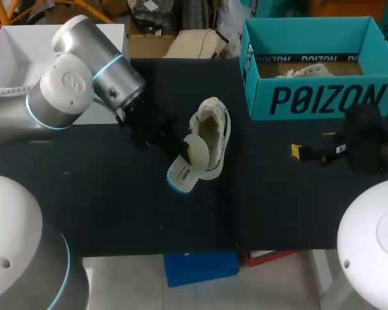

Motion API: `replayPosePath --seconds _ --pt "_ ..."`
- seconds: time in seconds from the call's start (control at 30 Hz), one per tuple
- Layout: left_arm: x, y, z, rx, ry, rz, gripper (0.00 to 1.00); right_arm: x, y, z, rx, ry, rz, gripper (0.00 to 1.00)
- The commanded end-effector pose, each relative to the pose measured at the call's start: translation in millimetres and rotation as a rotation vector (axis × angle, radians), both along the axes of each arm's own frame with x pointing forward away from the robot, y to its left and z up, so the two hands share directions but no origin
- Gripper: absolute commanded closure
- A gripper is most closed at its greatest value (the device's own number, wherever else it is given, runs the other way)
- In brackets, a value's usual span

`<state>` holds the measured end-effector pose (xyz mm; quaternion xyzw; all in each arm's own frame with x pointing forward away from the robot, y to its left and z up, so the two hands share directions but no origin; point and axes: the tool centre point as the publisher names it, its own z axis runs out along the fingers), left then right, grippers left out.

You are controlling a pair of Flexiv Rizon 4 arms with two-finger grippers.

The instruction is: Take the shoe out of the shoebox, open the shoe tongue, remove and reinsert the insole, then place the shoe into the shoebox

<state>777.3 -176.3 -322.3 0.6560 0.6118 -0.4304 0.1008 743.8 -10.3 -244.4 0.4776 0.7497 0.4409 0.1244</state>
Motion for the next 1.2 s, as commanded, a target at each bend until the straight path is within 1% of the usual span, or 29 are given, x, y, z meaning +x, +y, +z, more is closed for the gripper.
replayPosePath --seconds 0.03,0.37,0.5,0.67,0.9,1.1,1.2 --pt "11.7 -10 -10 0.004 0.032 -0.03 1.0 0.6 -1 1 0.0 0.006 0.003 0.0" --pt "30.7 -19 -26 0.038 0.033 -0.029 1.0 0.6 -1 1 0.0 0.006 0.003 0.0" --pt "41.1 -21 -33 0.039 0.034 -0.028 1.0 0.6 -1 1 0.0 0.006 0.003 0.0" --pt "53.5 -28 -39 0.052 0.003 -0.021 1.0 0.6 -1 1 0.0 0.006 0.003 0.0" --pt "67.2 -37 -49 0.06 -0.007 -0.011 1.0 0.6 -1 1 0.0 0.006 0.003 0.0" --pt "80.1 -38 -54 0.063 -0.036 0.002 1.0 0.6 -1 1 0.0 0.006 0.003 0.0" --pt "88.2 -36 -56 0.046 -0.043 0.027 1.0 0.6 -1 1 0.0 0.006 0.003 0.0"
